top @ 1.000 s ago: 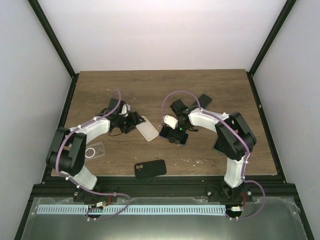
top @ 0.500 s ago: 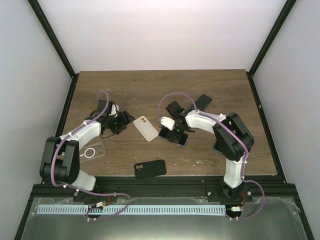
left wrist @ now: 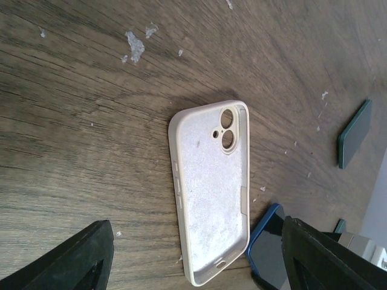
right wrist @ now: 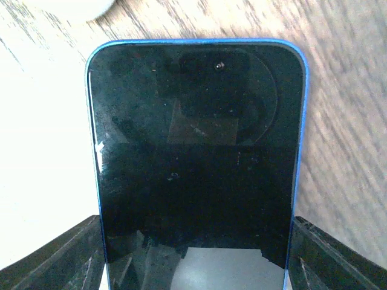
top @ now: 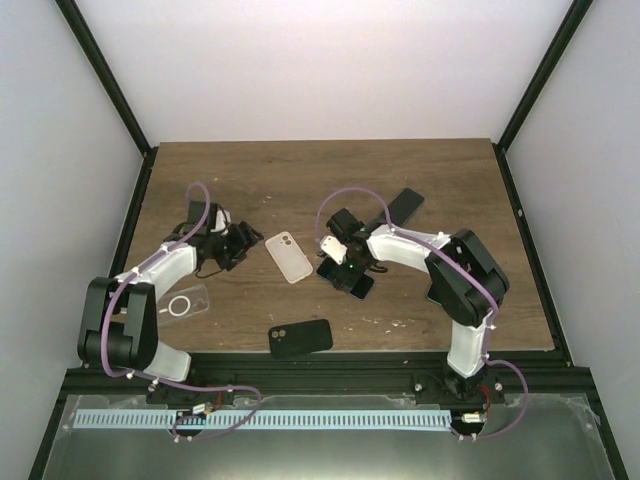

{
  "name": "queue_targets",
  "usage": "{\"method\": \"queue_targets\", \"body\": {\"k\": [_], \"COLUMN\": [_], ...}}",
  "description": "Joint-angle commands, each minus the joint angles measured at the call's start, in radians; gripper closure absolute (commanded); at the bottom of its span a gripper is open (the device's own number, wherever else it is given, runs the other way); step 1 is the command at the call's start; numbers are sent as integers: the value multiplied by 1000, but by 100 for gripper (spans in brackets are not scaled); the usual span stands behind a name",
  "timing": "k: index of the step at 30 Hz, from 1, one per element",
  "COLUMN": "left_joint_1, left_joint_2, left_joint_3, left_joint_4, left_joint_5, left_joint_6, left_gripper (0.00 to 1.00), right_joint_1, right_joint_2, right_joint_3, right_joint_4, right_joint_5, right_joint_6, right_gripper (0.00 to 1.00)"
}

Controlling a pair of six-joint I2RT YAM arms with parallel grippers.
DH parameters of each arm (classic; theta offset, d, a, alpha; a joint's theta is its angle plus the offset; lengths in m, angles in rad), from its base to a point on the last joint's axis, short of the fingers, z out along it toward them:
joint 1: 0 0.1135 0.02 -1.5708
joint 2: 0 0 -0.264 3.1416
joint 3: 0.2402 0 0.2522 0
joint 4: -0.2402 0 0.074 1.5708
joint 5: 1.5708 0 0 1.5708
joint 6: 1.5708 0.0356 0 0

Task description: Put the phone into the phone case

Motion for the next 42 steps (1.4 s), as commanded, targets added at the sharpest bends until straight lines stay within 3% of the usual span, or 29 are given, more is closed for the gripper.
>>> {"method": "queue_targets", "body": {"k": [1, 4, 9, 24, 42], "left_joint_1": [11, 20, 67, 127, 127], "left_joint_2": [-19, -29, -62, -79, -85], "left_joint_3": [-15, -24, -42, -88, -98], "left_joint_4": [1, 5, 5, 21, 21], "left_joint_5": [19, 21, 38, 75, 95], "left_joint_6": [1, -6, -5, -1, -2], "left_gripper": [22, 20, 18, 18, 18], "right_joint_1": [8, 18, 40, 124, 158], "right_joint_2": [-47, -68, -73, 120, 227], "right_joint_3": [25, 50, 120, 423, 380], "right_joint_4": [-83, -49, 41, 186, 369], "right_joint_5": [-4, -51, -89, -62, 16], "right_joint_6": [146, 225, 342, 568, 602], "right_gripper": [29, 33, 32, 33, 33]}}
